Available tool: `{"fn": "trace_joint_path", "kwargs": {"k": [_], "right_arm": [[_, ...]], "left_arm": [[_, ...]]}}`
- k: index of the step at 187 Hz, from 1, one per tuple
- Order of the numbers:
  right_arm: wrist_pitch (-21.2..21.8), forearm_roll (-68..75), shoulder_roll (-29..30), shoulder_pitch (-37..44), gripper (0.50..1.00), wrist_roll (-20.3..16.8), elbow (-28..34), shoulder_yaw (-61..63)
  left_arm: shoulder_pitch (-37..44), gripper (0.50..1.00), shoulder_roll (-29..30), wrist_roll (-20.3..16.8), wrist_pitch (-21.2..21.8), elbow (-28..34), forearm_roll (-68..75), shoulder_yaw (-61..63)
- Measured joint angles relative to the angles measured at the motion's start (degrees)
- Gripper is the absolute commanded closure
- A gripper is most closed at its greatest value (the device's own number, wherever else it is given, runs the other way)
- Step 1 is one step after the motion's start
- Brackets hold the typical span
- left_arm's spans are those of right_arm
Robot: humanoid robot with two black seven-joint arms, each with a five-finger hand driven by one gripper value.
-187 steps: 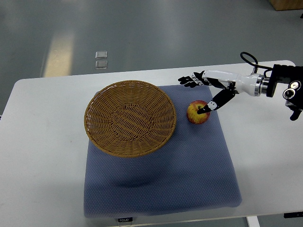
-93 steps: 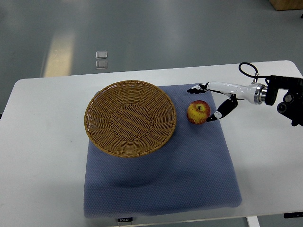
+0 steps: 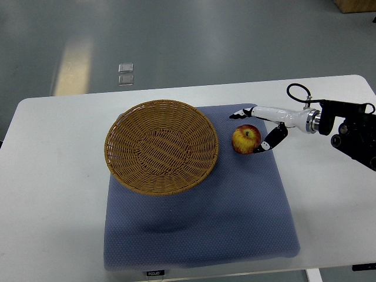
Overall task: Place red apple in basket with right hand
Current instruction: 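Lower the right hand around the apple and close the fingers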
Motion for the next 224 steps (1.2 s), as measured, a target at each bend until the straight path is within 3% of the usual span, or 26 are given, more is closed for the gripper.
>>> {"fn": "trace_joint_path", "kwargs": {"k": [199,224], "right_arm": [[0.74,-4.72,1.31,4.09,0.599,0.08,-0.04,-4.41],[0.86,-4.73,1.32,4.82,0.638,0.08,-0.04,-6.02]], "left_arm": [[0.00,0.500,0.00,-0.03,0.00,0.01,0.00,0.00],[0.00,0.500,0.00,0.01,0.00,0.01,0.00,0.00]]}}
